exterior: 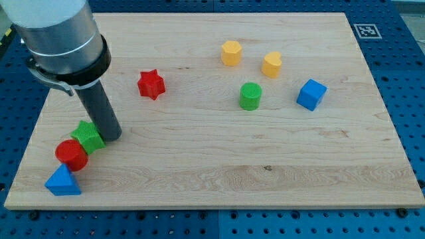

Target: Nudge the red star a bit down

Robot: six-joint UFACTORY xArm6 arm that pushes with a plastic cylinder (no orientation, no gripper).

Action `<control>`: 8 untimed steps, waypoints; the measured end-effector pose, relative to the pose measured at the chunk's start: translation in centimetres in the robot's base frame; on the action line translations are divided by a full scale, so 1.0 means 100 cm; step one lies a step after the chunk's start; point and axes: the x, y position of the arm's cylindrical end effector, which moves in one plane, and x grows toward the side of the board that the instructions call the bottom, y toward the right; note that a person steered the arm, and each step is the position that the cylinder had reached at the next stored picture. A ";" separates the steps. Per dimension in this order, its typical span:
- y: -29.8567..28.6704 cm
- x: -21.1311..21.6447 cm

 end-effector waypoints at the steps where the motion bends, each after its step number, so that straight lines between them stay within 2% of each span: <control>1: -0.012 -0.045; 2: -0.016 -0.098; 5: 0.013 -0.132; 8: 0.110 -0.066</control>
